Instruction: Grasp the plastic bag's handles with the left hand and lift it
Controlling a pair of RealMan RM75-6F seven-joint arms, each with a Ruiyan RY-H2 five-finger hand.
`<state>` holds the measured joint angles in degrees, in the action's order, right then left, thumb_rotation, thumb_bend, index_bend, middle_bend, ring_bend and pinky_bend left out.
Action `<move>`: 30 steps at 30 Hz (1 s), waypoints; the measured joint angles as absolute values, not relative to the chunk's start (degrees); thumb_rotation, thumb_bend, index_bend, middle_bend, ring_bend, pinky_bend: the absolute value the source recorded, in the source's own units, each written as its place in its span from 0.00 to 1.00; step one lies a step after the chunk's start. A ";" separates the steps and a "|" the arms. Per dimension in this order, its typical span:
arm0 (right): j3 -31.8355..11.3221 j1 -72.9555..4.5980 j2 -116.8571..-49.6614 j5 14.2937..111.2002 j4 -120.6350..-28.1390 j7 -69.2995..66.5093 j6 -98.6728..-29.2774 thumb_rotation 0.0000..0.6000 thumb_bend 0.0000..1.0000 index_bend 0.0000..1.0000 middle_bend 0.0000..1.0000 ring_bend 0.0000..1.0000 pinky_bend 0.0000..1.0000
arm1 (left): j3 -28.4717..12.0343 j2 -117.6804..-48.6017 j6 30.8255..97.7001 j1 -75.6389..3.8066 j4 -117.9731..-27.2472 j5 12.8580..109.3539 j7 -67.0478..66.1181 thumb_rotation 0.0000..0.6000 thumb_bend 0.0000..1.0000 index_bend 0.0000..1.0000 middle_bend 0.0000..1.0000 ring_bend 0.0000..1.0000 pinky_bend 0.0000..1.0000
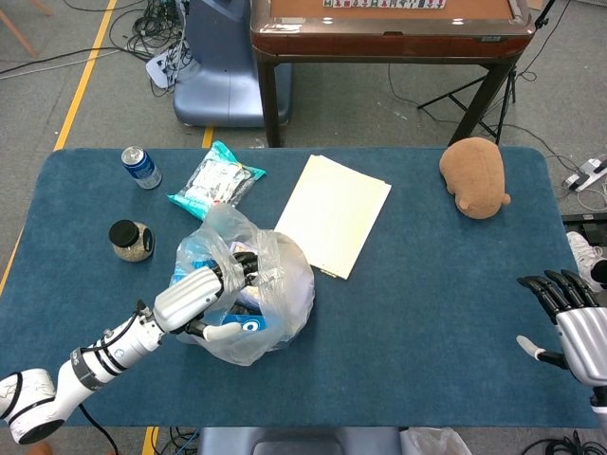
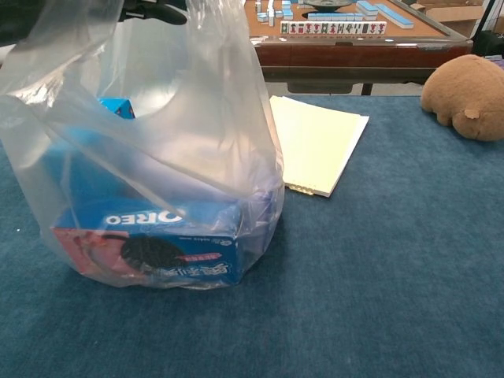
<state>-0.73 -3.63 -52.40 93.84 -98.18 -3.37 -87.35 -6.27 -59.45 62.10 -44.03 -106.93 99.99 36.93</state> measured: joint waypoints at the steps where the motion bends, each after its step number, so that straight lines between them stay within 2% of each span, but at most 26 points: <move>1: -0.76 -3.64 -52.40 93.80 -98.15 -3.40 -87.35 1.00 0.15 0.21 0.21 0.12 0.12 | -6.27 -59.40 61.94 -44.26 -107.23 99.88 37.38 0.07 0.15 0.23 0.09 0.02 0.00; 11: -1.02 -3.85 -52.50 93.53 -98.20 -3.37 -87.16 1.00 0.15 0.21 0.21 0.12 0.12 | -6.36 -57.82 60.08 -46.67 -110.71 99.02 44.98 0.07 0.14 0.23 0.10 0.02 0.00; 23: -1.24 -3.93 -52.81 93.11 -97.75 -3.63 -87.04 1.00 0.15 0.21 0.21 0.12 0.12 | -6.39 -55.63 56.47 -51.66 -113.29 98.99 62.79 0.07 0.14 0.23 0.10 0.02 0.00; 30: -1.24 -3.99 -52.93 92.99 -97.23 -4.14 -86.88 1.00 0.15 0.21 0.21 0.12 0.12 | -6.93 -56.77 54.48 -53.20 -113.19 96.14 60.44 0.07 0.14 0.23 0.10 0.02 0.00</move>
<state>-1.24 -3.99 -52.93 92.99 -97.23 -4.14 -86.88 -6.93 -56.77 54.48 -53.20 -113.19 96.14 60.44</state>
